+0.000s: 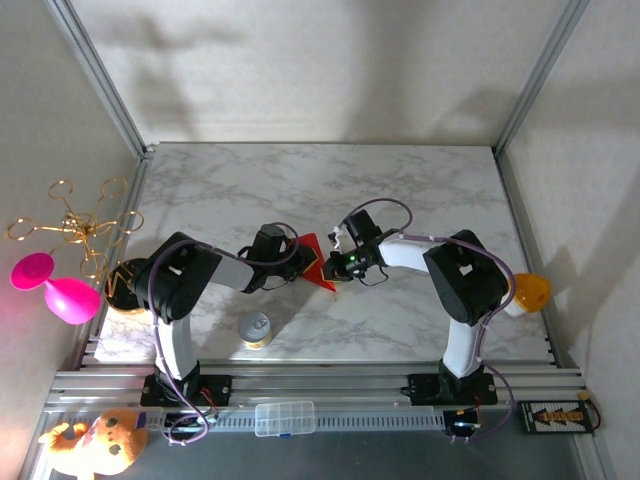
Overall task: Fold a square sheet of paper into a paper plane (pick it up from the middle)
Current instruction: Fourth fold the wing at the center of the table.
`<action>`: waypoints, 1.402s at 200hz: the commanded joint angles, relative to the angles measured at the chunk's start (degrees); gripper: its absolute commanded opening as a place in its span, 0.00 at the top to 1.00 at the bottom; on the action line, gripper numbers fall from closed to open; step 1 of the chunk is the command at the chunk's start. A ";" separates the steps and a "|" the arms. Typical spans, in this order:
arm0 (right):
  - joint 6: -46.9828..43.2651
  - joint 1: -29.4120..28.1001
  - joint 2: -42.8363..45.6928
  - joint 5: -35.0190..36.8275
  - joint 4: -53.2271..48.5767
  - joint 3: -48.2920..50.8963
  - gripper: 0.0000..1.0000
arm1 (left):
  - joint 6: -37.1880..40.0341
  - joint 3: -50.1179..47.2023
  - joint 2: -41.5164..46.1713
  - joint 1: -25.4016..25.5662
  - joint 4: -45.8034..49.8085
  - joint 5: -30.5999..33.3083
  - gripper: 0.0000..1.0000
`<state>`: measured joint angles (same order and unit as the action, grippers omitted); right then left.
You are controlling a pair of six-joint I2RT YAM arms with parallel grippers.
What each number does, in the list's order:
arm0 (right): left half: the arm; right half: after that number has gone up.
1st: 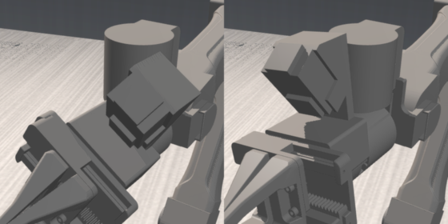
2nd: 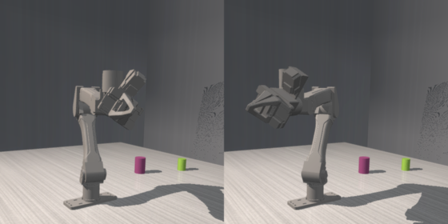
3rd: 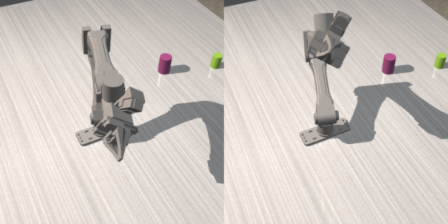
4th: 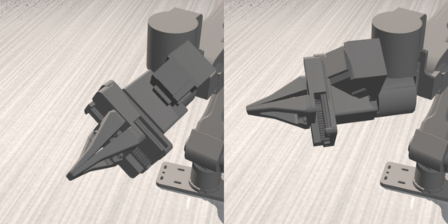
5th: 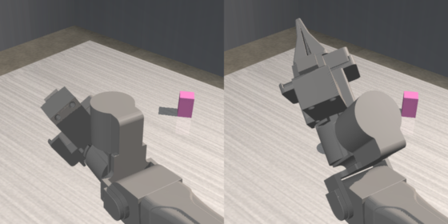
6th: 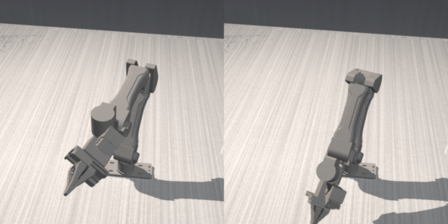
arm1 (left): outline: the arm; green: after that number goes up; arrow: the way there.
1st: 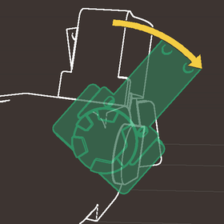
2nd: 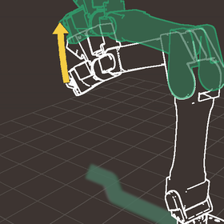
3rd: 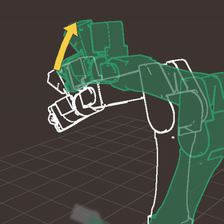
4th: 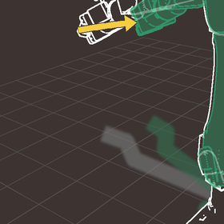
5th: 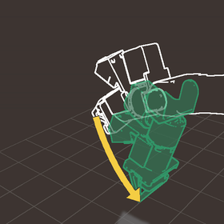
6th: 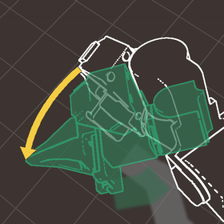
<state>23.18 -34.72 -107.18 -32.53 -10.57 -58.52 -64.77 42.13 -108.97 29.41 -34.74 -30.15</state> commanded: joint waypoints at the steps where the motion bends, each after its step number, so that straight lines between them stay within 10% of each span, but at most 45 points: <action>1: -0.97 -0.26 -1.11 1.22 -1.64 -1.16 0.91 | 0.43 -0.99 -3.71 -0.58 9.21 2.62 0.84; 280: -1.72 -0.94 -0.74 1.16 -4.22 1.57 0.90 | 0.34 0.06 -4.19 -0.57 15.47 3.83 0.85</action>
<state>22.22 -34.94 -106.04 -31.86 -14.15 -57.67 -64.77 43.86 -108.97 29.30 -30.61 -30.28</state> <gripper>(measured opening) 0.101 0.148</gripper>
